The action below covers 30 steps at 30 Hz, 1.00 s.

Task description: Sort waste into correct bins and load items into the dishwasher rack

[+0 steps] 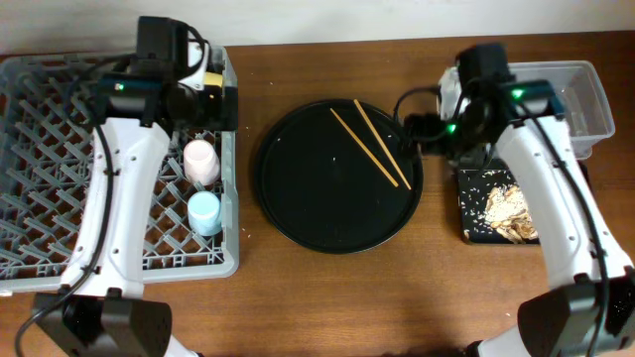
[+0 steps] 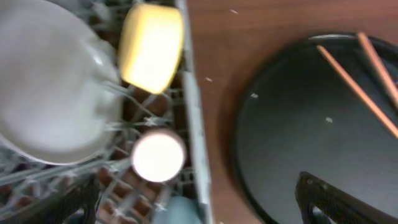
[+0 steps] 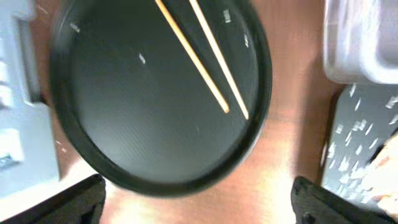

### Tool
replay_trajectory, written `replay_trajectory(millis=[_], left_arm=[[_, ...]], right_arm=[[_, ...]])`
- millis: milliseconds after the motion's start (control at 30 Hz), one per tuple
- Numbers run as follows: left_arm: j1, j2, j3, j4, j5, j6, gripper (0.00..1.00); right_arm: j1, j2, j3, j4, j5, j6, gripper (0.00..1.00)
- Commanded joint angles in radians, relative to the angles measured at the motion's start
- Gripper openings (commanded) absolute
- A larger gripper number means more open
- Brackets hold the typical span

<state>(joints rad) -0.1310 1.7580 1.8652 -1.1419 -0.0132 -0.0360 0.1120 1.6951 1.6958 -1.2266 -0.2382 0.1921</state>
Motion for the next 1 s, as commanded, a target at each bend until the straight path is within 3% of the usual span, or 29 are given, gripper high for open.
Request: replay_trajectory(millis=[0, 300, 433, 700, 967], left_arm=[[-0.036, 0.004, 0.0, -0.001, 0.051, -0.089, 0.99], [-0.041, 0.048, 0.0, 0.005, 0.041, -0.109, 0.99], [-0.015, 0.096, 0.0, 0.027, 0.033, -0.11, 0.99], [-0.005, 0.112, 0.0, 0.023, 0.036, -0.109, 0.99], [-0.005, 0.112, 0.0, 0.023, 0.036, -0.109, 0.99]], right_arm=[[0.0, 0.002, 0.152, -0.008, -0.011, -0.028, 0.89], [0.07, 0.117, 0.302, -0.004, 0.103, -0.073, 0.82], [0.172, 0.22, 0.302, 0.027, 0.35, -0.112, 0.82], [0.222, 0.46, 0.302, 0.113, 0.418, -0.163, 0.51], [0.222, 0.602, 0.302, 0.173, 0.397, -0.163, 0.46]])
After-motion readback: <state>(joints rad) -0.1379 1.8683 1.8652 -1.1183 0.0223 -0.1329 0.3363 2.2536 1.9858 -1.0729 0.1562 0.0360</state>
